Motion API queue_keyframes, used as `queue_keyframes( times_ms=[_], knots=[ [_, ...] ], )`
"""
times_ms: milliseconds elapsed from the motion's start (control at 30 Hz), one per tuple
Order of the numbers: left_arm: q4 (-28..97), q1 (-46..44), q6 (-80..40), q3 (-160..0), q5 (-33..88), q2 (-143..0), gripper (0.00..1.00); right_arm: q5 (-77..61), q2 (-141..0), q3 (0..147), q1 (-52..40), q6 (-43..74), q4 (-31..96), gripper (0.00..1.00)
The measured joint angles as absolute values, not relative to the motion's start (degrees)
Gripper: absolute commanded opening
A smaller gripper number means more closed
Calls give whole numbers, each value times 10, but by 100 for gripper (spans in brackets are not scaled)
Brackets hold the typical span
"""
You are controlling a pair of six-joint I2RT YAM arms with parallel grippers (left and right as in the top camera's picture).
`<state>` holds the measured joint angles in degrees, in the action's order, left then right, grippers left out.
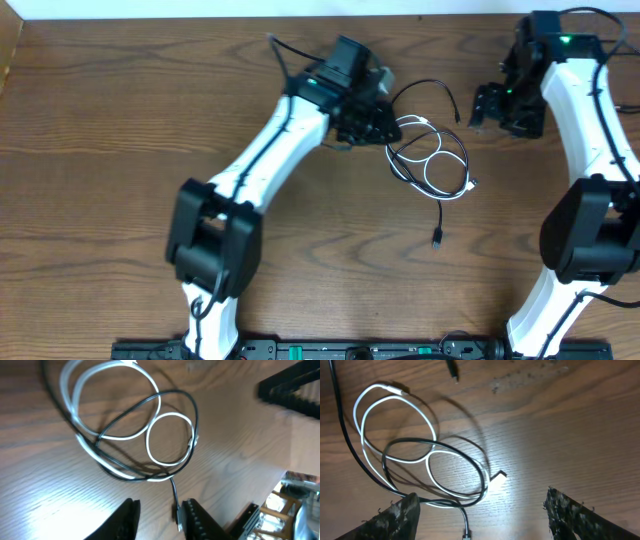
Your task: Untangle cables
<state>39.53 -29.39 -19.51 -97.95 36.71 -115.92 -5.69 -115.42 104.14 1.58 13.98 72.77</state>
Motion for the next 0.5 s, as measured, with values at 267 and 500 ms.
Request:
queue_keyframes(
  times_ms=[267,500],
  knots=[
    [362,-355,-287,-980,291,-1244,36,-86,-1154,1041,35,129,729,79],
    [324,-380,-337,-979,248,-1277,36,-89,-1154,1041,35,128,730,79]
  ],
)
